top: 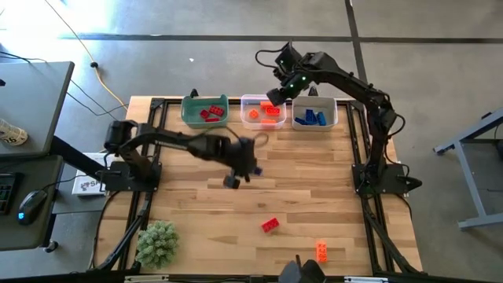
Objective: Sort & place blocks by color
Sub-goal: Put the blue game piece into the white bin
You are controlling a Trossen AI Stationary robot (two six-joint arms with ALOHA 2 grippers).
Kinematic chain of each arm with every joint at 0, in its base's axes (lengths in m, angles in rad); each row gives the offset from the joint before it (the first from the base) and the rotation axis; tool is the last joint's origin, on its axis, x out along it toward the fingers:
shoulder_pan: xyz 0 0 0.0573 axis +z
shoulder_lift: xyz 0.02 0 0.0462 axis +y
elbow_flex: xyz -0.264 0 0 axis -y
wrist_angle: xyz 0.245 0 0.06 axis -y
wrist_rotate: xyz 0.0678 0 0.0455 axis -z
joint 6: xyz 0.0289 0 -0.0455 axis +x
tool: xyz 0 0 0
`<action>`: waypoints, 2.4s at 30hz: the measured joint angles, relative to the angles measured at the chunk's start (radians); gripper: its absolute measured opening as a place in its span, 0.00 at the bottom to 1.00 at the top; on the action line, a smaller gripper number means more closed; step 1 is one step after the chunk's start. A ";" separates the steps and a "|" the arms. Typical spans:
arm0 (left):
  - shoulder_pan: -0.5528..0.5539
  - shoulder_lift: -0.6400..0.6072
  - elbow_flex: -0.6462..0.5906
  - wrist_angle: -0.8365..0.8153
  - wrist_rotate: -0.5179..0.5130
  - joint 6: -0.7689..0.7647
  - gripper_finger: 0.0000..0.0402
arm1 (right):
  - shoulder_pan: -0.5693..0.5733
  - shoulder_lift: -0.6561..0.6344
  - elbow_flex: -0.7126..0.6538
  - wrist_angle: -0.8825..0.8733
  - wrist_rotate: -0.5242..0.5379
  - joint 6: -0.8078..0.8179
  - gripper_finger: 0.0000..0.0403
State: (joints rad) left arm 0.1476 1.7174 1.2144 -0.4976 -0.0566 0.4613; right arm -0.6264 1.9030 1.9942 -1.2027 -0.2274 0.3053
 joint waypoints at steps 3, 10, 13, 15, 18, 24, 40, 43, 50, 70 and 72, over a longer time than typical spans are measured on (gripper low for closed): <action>0.073 -0.029 0.000 0.012 0.000 0.037 0.26 | -0.012 0.000 0.000 0.003 -0.093 0.000 0.46; 0.217 -0.078 0.000 0.083 0.000 0.101 0.26 | -0.013 0.000 0.000 0.003 -0.245 0.000 0.46; 0.261 -0.090 0.000 0.125 0.013 0.111 0.26 | 0.000 0.000 0.000 0.012 -0.289 0.000 0.46; 0.282 -0.095 0.000 0.151 0.022 0.111 0.26 | 0.012 0.000 0.000 0.020 -0.308 0.000 0.46; 0.302 -0.098 0.000 0.200 0.024 0.130 0.26 | 0.030 0.000 0.000 0.029 -0.309 0.002 0.46; 0.318 -0.098 0.000 0.286 0.026 0.161 0.26 | 0.060 0.000 0.000 0.043 -0.304 0.026 0.46; 0.317 -0.098 0.000 0.404 0.017 0.207 0.26 | 0.067 0.000 0.000 0.060 -0.237 0.082 0.46; 0.317 -0.098 0.000 0.446 0.008 0.207 0.26 | 0.067 0.000 0.000 0.051 -0.241 0.083 0.46; 0.317 -0.098 0.000 0.492 -0.045 0.231 0.26 | 0.067 0.000 0.000 0.036 -0.224 0.074 0.44; 0.316 -0.097 0.002 0.507 -0.059 0.221 0.51 | 0.068 0.001 -0.001 0.024 -0.108 0.053 0.18; 0.316 -0.097 0.002 0.502 -0.065 0.206 0.54 | 0.066 0.001 -0.001 -0.003 -0.073 0.051 0.18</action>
State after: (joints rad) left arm 0.4637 1.6199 1.2163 0.0047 -0.1218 0.6670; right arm -0.5603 1.9041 1.9934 -1.2058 -0.3005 0.3568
